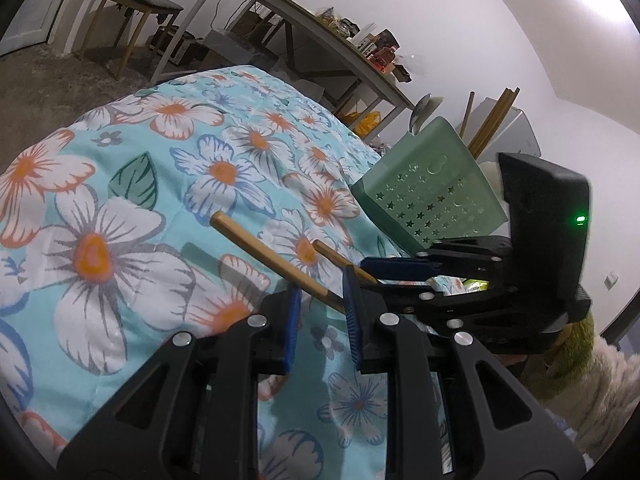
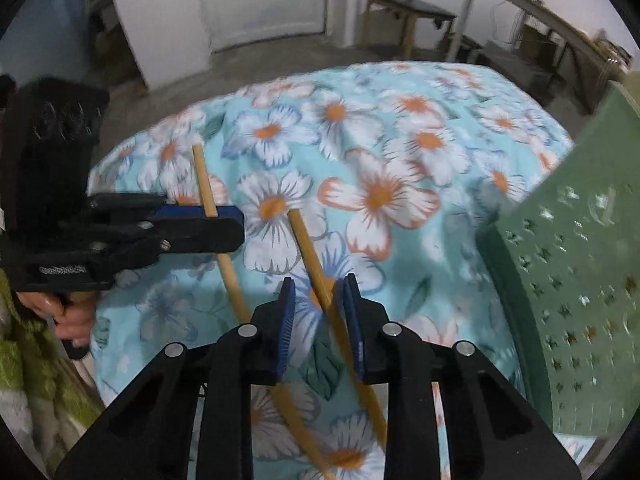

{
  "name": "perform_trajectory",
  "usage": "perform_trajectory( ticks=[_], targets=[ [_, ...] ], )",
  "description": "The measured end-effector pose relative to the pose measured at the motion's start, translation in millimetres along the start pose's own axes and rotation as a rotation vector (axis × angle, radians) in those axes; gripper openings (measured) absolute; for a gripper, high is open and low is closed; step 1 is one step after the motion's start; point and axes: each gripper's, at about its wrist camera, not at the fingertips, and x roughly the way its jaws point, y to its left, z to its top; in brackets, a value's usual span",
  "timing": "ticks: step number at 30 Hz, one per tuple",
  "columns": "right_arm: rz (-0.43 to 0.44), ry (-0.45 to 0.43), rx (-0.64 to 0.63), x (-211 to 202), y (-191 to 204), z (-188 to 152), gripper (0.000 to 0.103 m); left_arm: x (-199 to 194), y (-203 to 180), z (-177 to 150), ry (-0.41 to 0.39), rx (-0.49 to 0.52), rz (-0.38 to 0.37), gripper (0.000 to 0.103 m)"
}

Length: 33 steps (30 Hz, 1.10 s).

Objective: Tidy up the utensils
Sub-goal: 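Pull one chopstick from the left tool with the right tool, then carry one chopstick each upright over the green holder with both tools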

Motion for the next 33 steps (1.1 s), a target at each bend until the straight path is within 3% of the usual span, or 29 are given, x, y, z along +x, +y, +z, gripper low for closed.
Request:
perform_trajectory(
  ticks=[5,13,17,22,26,33],
  targets=[
    [-0.006,-0.053,0.029,-8,-7,0,0.007,0,0,0,0.0,0.0,0.001,0.021],
    [-0.177,-0.27,0.16,-77,-20,-1,0.007,0,1,0,0.006,-0.006,0.002,0.021],
    [-0.234,-0.436,0.289,-126,-15,-27,0.007,2,4,5,0.024,-0.068,0.007,0.019],
    [-0.301,-0.593,0.451,-159,-11,-63,0.007,0,8,12,0.044,-0.144,0.009,0.016],
    [-0.375,-0.724,0.576,-187,-4,-94,0.007,-14,-2,20,0.009,-0.103,0.021,0.014],
    [-0.427,-0.873,0.65,-217,13,-120,0.007,-47,-45,40,-0.106,0.064,0.022,0.009]
  ],
)
